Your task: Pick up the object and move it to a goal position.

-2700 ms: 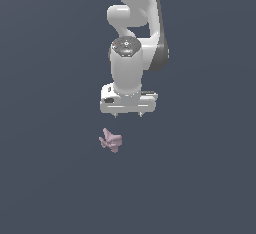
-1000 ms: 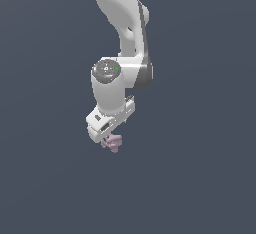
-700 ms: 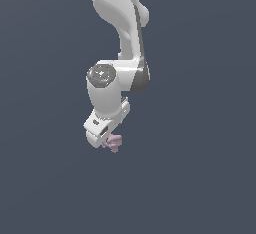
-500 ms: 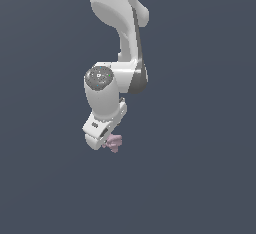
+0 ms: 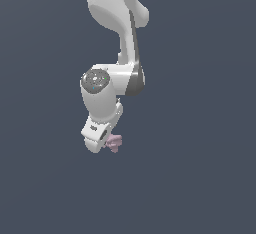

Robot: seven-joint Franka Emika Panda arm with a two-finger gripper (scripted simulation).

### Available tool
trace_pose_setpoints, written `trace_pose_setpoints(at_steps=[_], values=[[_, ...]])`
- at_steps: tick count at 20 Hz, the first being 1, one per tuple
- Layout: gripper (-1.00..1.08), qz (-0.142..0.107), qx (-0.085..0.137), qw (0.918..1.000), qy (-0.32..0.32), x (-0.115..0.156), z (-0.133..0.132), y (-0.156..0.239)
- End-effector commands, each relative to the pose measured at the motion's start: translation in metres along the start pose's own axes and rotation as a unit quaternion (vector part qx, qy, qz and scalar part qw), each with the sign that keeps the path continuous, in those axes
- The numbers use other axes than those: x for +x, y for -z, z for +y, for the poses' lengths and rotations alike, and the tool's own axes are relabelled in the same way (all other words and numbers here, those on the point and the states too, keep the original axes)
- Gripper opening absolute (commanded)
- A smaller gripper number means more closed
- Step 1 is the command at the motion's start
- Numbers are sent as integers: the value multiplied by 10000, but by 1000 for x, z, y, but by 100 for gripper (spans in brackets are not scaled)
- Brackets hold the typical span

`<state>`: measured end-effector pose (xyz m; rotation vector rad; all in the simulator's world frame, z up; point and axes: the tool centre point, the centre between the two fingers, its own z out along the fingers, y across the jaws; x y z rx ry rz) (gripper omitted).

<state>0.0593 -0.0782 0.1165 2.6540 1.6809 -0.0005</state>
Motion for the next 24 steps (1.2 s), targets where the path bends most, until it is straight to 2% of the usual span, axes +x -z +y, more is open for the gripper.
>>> trace_pose_setpoints(at_steps=[1, 7, 16, 21, 22, 24], values=[[100, 1, -1, 10000, 51, 0, 1, 0], [100, 1, 0, 10000, 35, -1, 0, -7], [100, 2, 0, 10000, 57, -1, -1, -48], [100, 2, 0, 10000, 57, 0, 1, -50], [-100, 2, 0, 10000, 57, 0, 1, -50], [-100, 2, 0, 10000, 57, 0, 1, -50]])
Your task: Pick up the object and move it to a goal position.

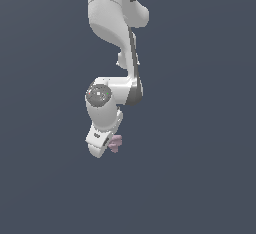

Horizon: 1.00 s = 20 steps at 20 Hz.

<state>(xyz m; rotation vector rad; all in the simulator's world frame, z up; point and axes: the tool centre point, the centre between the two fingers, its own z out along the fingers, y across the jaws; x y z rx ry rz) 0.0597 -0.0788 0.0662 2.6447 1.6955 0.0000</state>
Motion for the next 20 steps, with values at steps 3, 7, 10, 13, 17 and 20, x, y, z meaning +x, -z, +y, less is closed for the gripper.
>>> trace_pose_setpoints(at_steps=[3, 7, 10, 13, 17, 20], values=[[-100, 0, 1, 10000, 1, 0, 0, 0], [-100, 0, 1, 10000, 1, 0, 0, 0], [-100, -1, 1, 10000, -1, 1, 0, 1], [-100, -1, 1, 10000, -1, 7, -2, 9], [-100, -2, 0, 10000, 1, 24, -6, 29], [-100, -2, 0, 10000, 1, 42, -11, 51]])
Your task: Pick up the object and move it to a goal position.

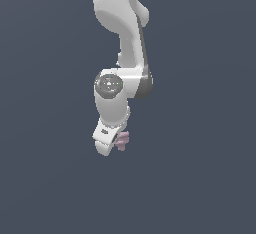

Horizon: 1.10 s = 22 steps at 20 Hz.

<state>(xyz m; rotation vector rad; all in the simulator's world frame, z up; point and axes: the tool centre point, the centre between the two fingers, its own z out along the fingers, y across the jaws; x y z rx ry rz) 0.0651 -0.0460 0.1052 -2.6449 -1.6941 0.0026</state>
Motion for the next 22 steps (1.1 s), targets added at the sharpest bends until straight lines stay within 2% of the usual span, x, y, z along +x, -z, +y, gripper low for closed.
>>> trace_pose_setpoints(at_steps=[1, 15, 22], values=[[-100, 3, -7, 10000, 5, 16, -4, 20], [-100, 5, -6, 10000, 7, 118, -29, 143], [-100, 7, -5, 10000, 2, 161, -37, 195]])
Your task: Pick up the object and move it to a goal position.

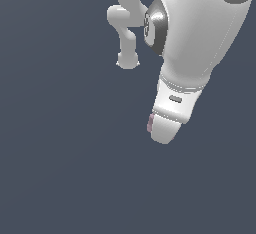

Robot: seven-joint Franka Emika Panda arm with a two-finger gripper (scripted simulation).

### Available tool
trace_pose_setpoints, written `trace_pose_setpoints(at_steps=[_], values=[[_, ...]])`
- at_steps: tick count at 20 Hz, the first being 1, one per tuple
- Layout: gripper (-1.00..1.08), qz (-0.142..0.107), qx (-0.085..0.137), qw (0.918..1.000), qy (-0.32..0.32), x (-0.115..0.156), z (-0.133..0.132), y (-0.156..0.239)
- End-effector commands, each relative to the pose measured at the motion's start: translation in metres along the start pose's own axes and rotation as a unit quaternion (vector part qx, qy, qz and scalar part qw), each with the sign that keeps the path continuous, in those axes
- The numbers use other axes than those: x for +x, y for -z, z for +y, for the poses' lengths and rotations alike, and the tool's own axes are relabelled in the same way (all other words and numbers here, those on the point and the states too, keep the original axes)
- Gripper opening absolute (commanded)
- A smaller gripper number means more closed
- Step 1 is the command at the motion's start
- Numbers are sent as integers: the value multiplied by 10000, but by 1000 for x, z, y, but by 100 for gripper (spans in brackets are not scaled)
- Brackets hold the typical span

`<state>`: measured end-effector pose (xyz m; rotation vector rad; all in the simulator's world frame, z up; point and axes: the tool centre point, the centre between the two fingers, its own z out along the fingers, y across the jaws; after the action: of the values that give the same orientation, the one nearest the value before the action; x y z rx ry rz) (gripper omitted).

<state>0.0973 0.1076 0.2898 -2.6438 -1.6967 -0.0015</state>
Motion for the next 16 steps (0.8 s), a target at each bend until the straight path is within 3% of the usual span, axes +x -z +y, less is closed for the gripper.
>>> trace_pose_setpoints(at_steps=[1, 16], values=[[-100, -3, 4, 10000, -7, 13, -3, 16], [-100, -3, 4, 10000, -7, 54, -8, 63]])
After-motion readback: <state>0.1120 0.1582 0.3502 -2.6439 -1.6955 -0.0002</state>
